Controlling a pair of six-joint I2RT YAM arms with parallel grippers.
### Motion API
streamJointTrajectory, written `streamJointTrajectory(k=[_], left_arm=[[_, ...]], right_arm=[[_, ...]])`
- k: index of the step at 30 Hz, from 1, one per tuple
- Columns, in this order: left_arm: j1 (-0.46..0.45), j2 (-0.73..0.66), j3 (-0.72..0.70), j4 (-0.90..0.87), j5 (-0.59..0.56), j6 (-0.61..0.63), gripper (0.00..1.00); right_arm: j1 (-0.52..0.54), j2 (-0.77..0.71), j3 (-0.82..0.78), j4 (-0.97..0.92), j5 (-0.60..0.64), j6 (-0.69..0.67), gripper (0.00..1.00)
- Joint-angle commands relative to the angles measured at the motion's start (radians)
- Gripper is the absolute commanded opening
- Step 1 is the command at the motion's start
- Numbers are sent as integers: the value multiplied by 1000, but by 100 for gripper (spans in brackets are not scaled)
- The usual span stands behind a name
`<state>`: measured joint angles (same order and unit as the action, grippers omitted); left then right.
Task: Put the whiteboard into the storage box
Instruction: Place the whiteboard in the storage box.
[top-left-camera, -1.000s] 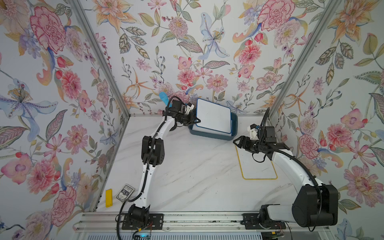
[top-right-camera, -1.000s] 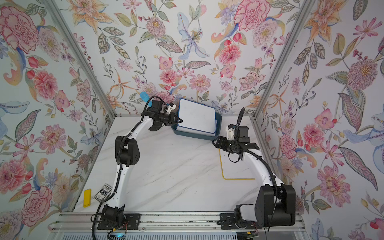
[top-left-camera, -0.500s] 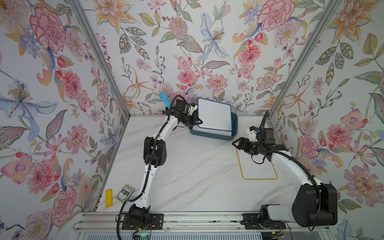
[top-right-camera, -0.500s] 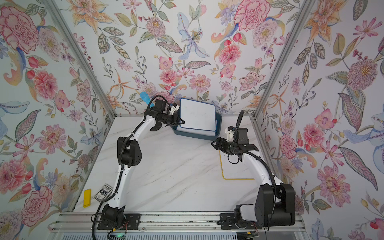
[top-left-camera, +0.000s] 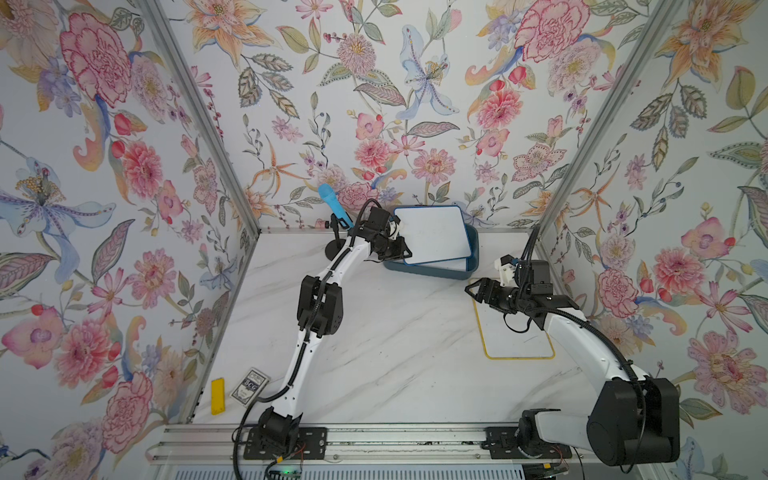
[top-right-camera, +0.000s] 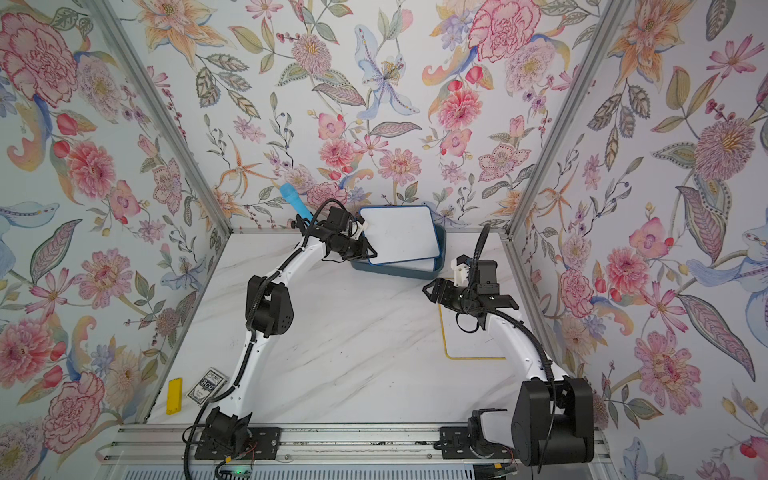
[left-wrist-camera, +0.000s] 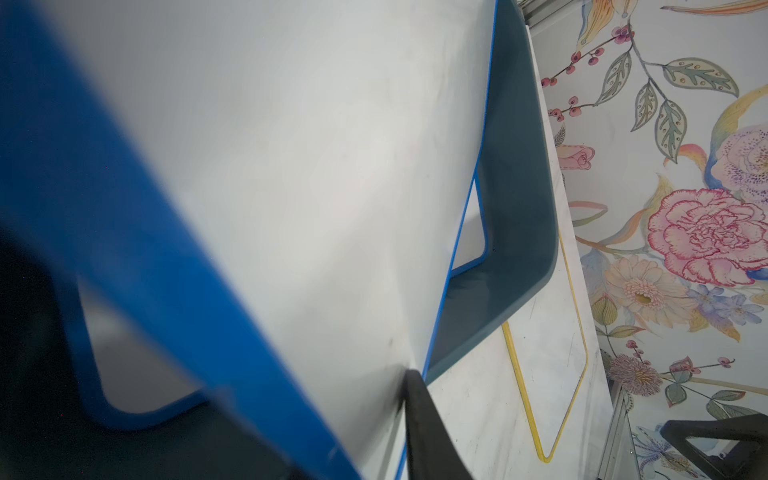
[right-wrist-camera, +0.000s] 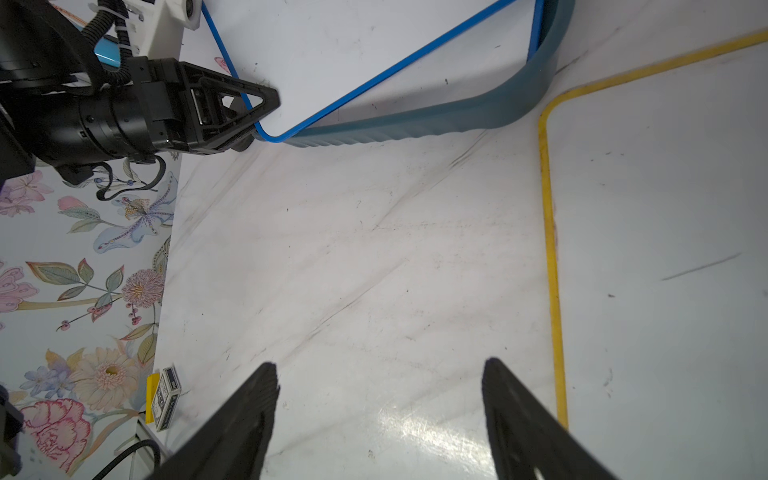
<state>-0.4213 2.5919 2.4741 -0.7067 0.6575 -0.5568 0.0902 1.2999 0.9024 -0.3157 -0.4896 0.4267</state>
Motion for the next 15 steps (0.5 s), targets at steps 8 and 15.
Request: streamJointTrajectory(k=[8, 15], left_arm=[[-64, 52, -28, -317, -306, 128, 12], [-70, -16, -147, -323, -337, 127, 10]], right_arm=[[9, 23, 7, 65, 132, 26, 75], [88, 123, 126, 61, 304, -19, 73]])
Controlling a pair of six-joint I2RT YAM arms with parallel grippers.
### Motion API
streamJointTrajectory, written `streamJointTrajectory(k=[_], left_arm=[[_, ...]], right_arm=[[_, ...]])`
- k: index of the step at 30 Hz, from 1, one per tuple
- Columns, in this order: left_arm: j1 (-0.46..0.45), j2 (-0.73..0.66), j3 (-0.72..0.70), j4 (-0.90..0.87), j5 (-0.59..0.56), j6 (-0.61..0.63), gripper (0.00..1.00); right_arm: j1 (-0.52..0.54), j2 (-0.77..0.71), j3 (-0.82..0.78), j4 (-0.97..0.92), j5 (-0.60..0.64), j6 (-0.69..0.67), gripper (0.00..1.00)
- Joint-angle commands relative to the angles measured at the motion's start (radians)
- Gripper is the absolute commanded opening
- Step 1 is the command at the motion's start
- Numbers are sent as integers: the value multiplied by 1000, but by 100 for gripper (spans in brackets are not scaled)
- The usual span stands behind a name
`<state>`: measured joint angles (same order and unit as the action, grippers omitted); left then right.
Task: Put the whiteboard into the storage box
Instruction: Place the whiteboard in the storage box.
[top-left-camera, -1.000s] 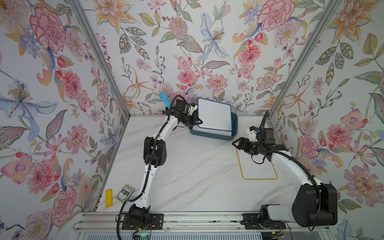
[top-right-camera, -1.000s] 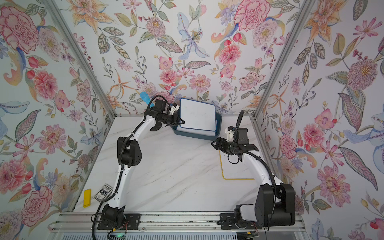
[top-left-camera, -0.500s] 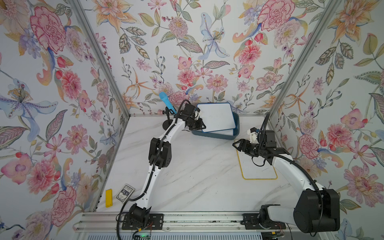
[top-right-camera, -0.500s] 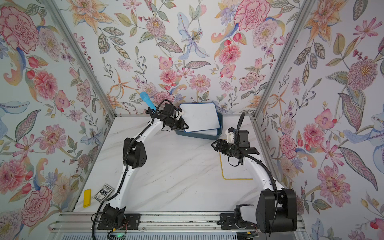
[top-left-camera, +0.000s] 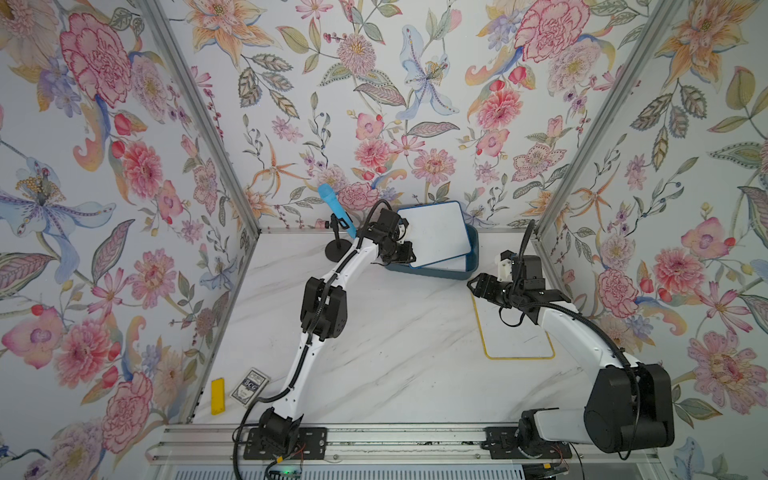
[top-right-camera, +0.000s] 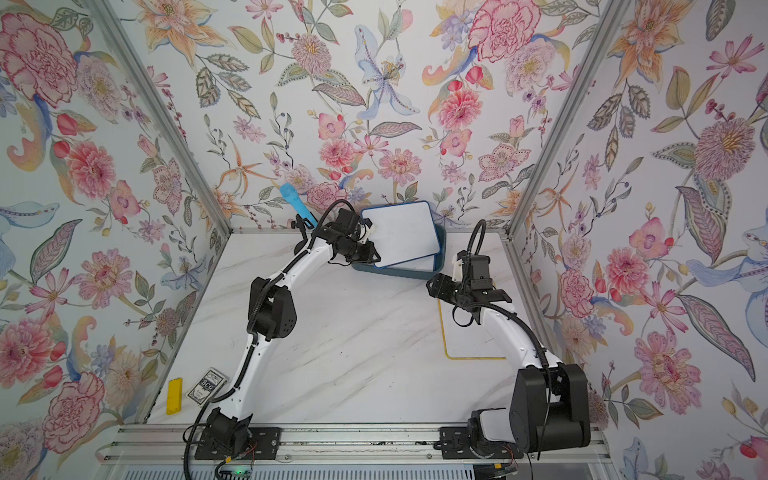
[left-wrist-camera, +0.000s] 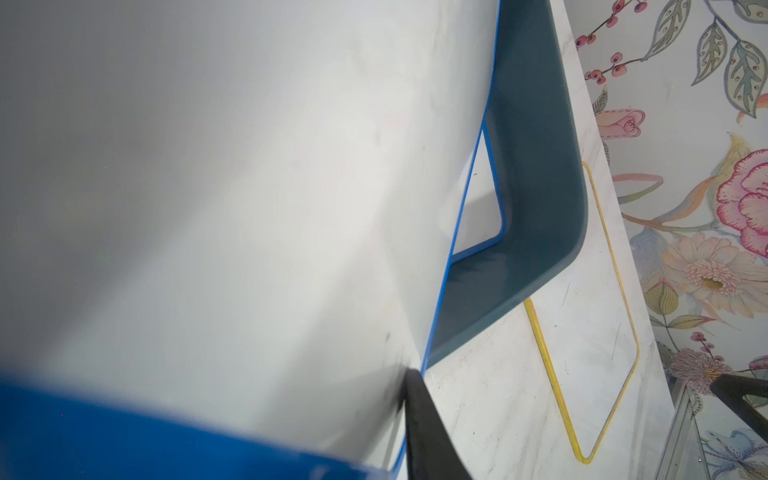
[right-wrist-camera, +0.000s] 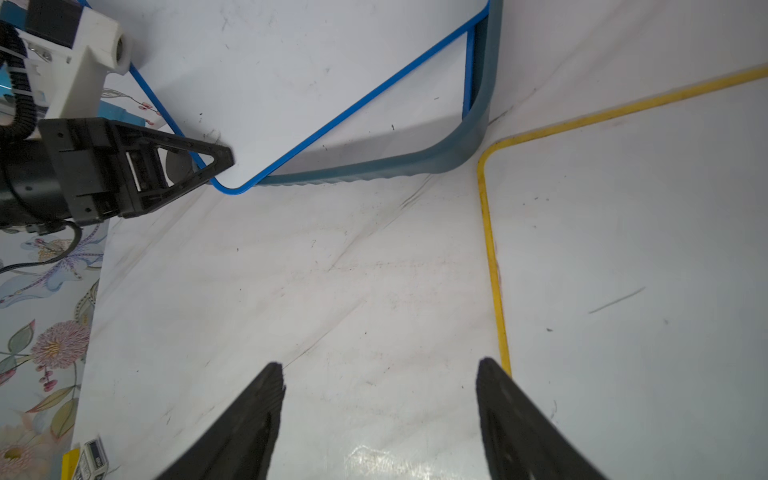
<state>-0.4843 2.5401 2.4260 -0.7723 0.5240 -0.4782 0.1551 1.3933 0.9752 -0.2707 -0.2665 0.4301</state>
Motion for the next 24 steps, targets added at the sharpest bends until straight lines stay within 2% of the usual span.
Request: streamJointTrajectory(k=[1, 6, 11, 15, 17, 20, 24], left_arm=[[-6, 11, -136, -245, -204, 50, 10], [6, -91, -299, -185, -193, 39, 10], [4, -139, -365, -177, -196, 58, 9], [10, -139, -357, -190, -194, 75, 10], [13, -127, -330, -209, -191, 83, 17], [14, -112, -279, -245, -211, 89, 18], [16, -116, -247, -272, -255, 86, 32]], right_arm=[[28, 42, 61, 17, 74, -20, 73], [29, 85, 69, 20, 75, -25, 73], [27, 77, 59, 21, 69, -30, 73], [24, 69, 54, 20, 62, -31, 73], [23, 65, 50, 20, 58, -31, 73], [20, 57, 40, 21, 53, -31, 74], [18, 51, 27, 21, 45, -29, 74]])
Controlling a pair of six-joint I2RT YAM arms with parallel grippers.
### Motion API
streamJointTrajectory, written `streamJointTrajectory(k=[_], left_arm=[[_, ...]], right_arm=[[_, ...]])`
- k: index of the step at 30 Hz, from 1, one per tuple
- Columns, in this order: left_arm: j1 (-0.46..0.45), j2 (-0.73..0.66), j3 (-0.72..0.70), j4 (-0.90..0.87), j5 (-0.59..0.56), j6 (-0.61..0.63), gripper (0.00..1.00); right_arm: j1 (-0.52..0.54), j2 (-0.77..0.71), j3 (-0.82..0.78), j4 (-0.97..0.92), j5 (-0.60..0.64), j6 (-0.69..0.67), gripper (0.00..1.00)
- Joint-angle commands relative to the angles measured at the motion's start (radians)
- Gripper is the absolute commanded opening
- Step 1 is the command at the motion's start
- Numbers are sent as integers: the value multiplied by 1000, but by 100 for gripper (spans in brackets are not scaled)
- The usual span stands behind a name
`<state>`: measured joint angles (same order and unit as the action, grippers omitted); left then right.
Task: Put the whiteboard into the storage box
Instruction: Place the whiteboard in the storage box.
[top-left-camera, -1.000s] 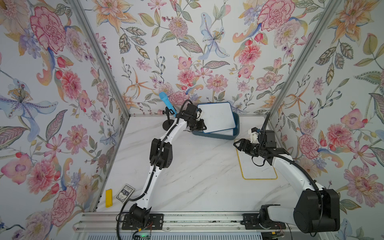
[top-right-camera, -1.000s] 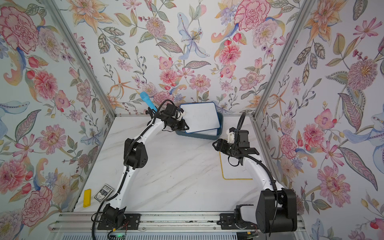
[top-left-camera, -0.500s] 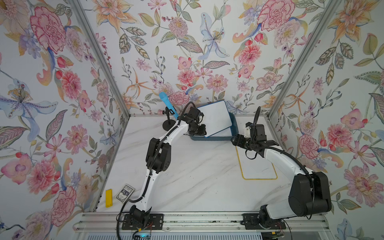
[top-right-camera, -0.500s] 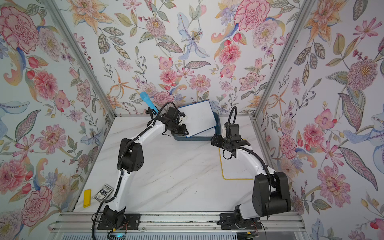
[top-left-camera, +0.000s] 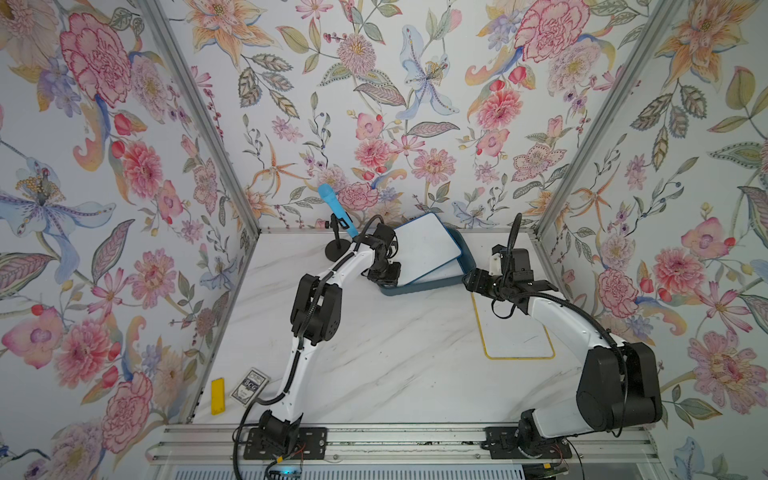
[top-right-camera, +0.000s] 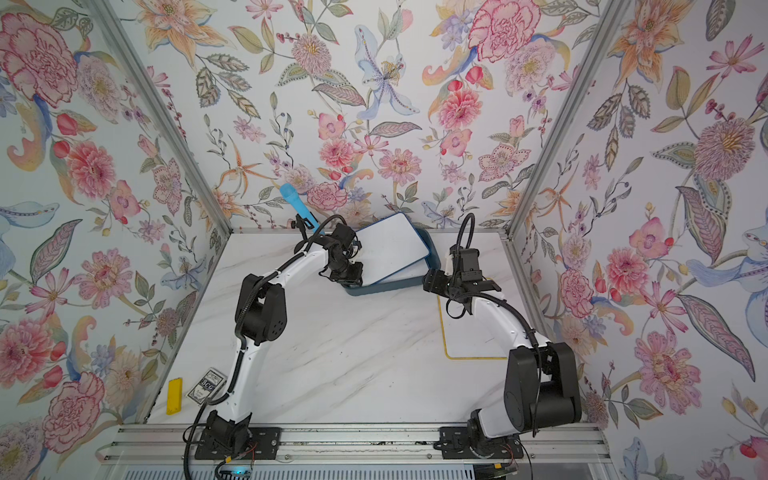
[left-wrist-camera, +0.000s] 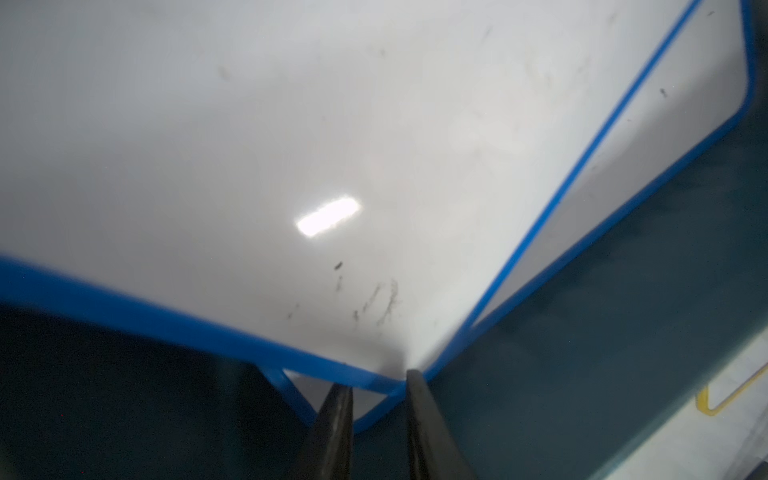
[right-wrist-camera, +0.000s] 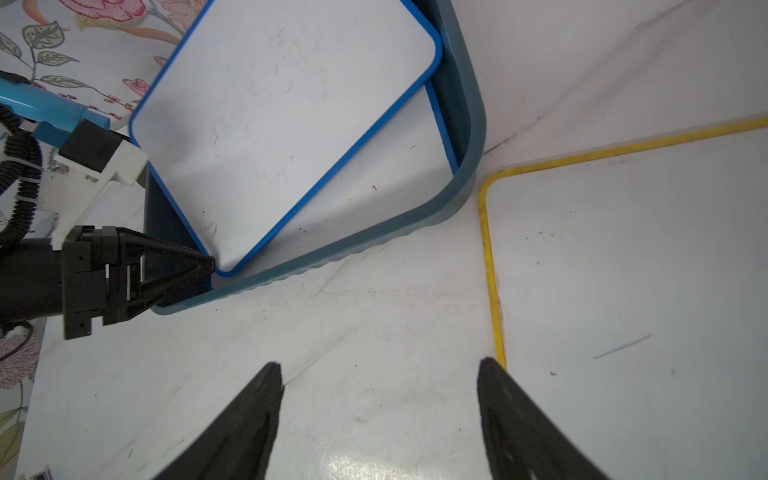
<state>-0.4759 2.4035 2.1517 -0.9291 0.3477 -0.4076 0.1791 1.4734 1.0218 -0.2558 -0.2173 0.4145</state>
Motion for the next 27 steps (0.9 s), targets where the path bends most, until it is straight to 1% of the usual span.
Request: streamJointTrajectory(k=[1, 3, 7, 14, 18, 22, 24, 27], left_arm=[[7, 15, 28, -117, -90, 13, 36], [7, -1, 23, -116, -110, 9, 41], [7, -37, 23, -95, -127, -8, 41], [-5, -83, 95, -93, -127, -41, 41], [-22, -137, 130, -79, -125, -53, 42], [-33, -217, 144, -67, -115, -60, 44], [-42, -262, 131, -75, -131, -61, 45], [-61, -358, 35, -68, -153, -60, 45]], right_arm=[[-6, -29, -23, 5, -7, -14, 74], [-6, -30, -25, 6, -14, -13, 74], [-6, -38, -27, 6, -15, -15, 74], [-7, -63, -44, 5, -9, -19, 75], [-14, -77, -51, 5, 3, -24, 75], [-44, -91, -38, -32, 22, -32, 75], [-68, -91, -24, -67, 55, -38, 75], [-131, -93, -12, -112, 86, -24, 76]])
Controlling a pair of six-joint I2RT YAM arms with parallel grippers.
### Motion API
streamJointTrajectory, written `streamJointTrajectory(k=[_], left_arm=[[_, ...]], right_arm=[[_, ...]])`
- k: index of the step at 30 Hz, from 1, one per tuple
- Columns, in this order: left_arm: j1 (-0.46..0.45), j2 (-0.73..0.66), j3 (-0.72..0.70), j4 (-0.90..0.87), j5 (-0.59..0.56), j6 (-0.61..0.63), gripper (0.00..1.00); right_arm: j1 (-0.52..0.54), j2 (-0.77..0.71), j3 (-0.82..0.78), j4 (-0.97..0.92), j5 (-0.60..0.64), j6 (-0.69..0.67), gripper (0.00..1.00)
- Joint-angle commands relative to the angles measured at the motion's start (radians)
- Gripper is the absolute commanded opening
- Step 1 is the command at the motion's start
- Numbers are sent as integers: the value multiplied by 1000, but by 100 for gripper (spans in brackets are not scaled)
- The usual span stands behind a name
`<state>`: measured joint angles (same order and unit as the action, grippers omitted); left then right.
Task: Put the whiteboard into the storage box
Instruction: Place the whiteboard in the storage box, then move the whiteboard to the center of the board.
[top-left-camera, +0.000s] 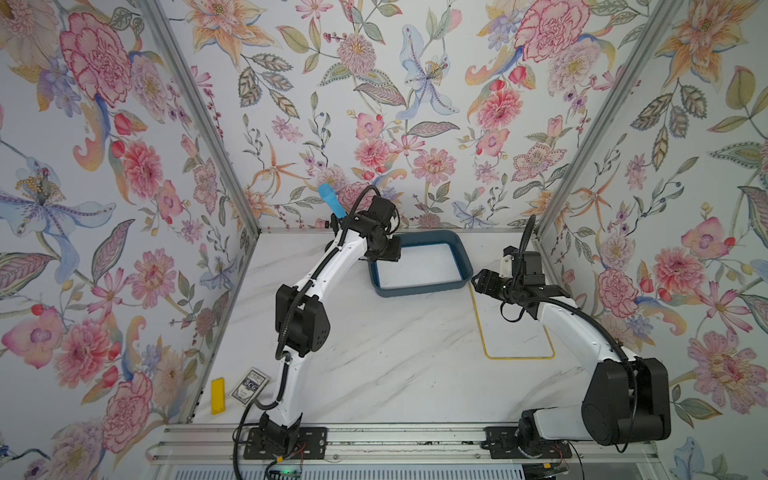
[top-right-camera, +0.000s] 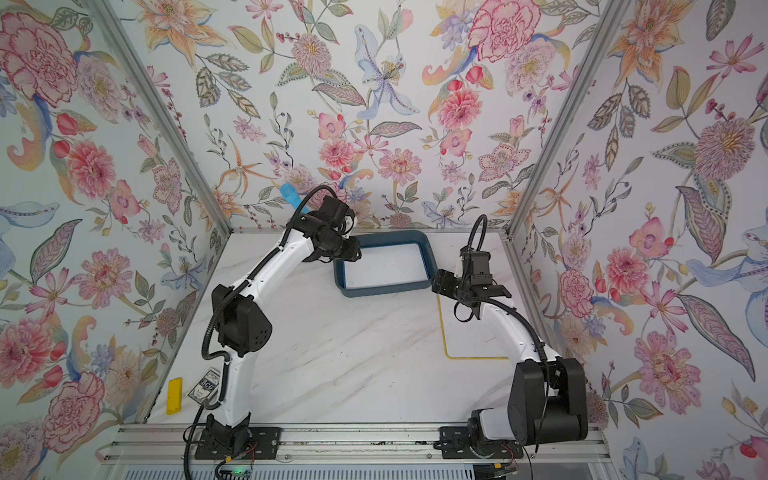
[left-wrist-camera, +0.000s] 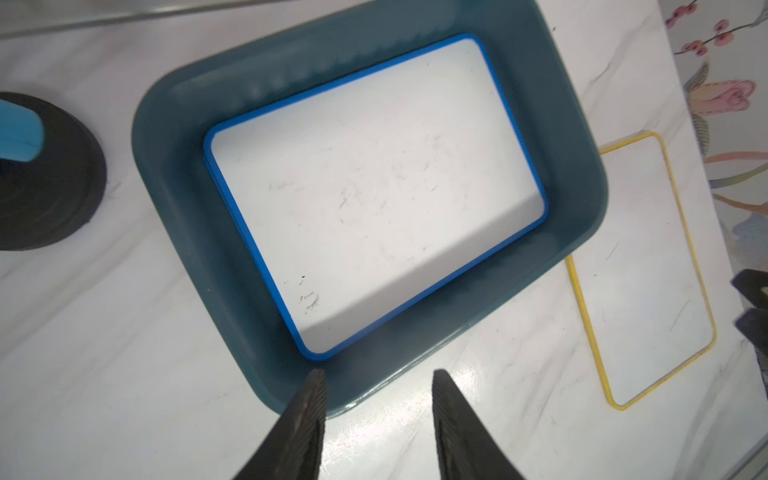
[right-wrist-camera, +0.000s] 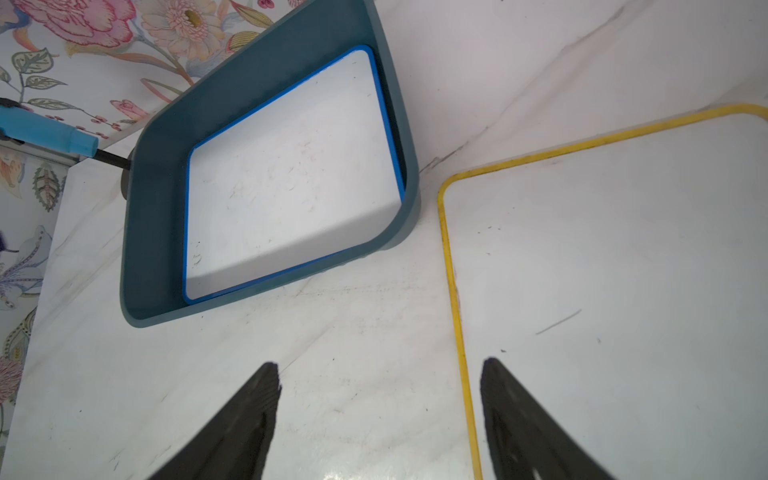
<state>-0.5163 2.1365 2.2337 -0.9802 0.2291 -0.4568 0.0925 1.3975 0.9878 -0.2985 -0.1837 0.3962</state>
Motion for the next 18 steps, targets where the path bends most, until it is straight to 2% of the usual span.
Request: streamJointTrajectory(k=[1, 5, 10, 12, 14, 18], left_arm=[[-30, -129, -104, -4, -47, -10, 45], [-48, -328, -432, 127, -19, -41, 46], [-48, -613, -907, 356, 82, -134, 47], [-48, -706, -1057, 431, 116, -178, 47], [-48, -794, -1200, 509, 156, -220, 47], [-48, -908, -1399, 580, 178, -264, 48]], right_arm=[[-71, -21, 20, -81, 55, 4, 76], [-157, -34, 0, -123, 71, 52, 76], [-226, -68, -36, -187, 214, 65, 79], [-280, -76, -61, -196, 243, 81, 80], [-342, -72, -79, -197, 217, 93, 80], [-403, -62, -89, -198, 251, 88, 83]])
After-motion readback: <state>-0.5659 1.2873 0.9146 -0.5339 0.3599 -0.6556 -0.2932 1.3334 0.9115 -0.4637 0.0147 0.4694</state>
